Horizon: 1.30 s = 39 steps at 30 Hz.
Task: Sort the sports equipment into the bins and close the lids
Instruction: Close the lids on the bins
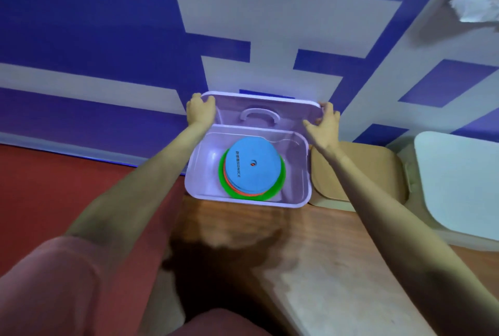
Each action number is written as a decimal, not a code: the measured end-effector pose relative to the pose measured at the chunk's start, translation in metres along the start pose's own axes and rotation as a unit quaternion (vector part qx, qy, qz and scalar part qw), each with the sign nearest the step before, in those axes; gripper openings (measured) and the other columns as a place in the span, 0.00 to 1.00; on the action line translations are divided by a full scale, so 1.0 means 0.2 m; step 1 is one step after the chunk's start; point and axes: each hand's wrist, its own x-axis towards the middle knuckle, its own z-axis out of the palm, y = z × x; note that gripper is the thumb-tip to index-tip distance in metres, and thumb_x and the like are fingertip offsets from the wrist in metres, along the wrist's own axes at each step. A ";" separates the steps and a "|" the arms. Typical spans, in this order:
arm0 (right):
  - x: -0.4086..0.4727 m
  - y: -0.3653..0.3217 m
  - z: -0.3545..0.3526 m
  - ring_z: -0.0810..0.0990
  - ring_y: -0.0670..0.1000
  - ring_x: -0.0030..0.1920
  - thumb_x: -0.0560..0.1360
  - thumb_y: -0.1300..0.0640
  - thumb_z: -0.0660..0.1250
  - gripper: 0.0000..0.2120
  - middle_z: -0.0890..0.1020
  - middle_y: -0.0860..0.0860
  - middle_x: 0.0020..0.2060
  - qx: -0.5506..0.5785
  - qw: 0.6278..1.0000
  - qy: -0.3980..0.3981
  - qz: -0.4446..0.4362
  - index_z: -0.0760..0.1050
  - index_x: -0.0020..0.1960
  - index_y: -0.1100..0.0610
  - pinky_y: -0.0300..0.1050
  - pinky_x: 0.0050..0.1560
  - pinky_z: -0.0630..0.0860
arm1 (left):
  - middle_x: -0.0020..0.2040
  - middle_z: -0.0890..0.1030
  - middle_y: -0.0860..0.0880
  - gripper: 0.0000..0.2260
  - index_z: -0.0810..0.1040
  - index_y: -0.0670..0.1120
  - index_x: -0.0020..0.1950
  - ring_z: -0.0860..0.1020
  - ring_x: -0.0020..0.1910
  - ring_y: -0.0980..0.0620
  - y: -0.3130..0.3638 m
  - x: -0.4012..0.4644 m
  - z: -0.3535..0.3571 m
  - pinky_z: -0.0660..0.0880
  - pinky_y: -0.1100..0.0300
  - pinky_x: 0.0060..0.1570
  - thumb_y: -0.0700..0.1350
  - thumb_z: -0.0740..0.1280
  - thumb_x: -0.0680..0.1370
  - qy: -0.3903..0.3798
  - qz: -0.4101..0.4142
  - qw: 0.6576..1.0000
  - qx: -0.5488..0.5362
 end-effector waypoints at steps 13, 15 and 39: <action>-0.45 0.03 -0.17 0.77 0.45 0.48 0.69 0.68 0.61 0.14 0.73 0.56 0.54 0.086 0.987 0.048 -0.128 0.72 0.54 0.59 0.36 0.52 0.75 | 0.44 0.80 0.49 0.12 0.76 0.45 0.44 0.78 0.43 0.52 -0.22 -0.36 -0.30 0.74 0.62 0.44 0.52 0.72 0.71 0.093 -0.015 0.975 -0.202; -0.54 0.10 -0.15 0.77 0.51 0.48 0.68 0.68 0.62 0.13 0.75 0.57 0.52 0.074 0.988 0.035 -0.134 0.71 0.52 0.59 0.39 0.51 0.76 | 0.44 0.79 0.50 0.13 0.76 0.45 0.46 0.78 0.44 0.52 -0.29 -0.41 -0.32 0.74 0.62 0.45 0.50 0.75 0.70 0.085 -0.030 0.980 -0.175; -0.79 0.32 0.19 0.71 0.62 0.61 0.78 0.62 0.59 0.14 0.74 0.64 0.58 0.005 0.969 0.073 0.236 0.69 0.59 0.69 0.49 0.59 0.66 | 0.61 0.75 0.38 0.17 0.70 0.36 0.63 0.75 0.58 0.38 -0.61 -0.58 -0.18 0.74 0.49 0.56 0.42 0.62 0.77 0.030 -0.138 0.990 -0.008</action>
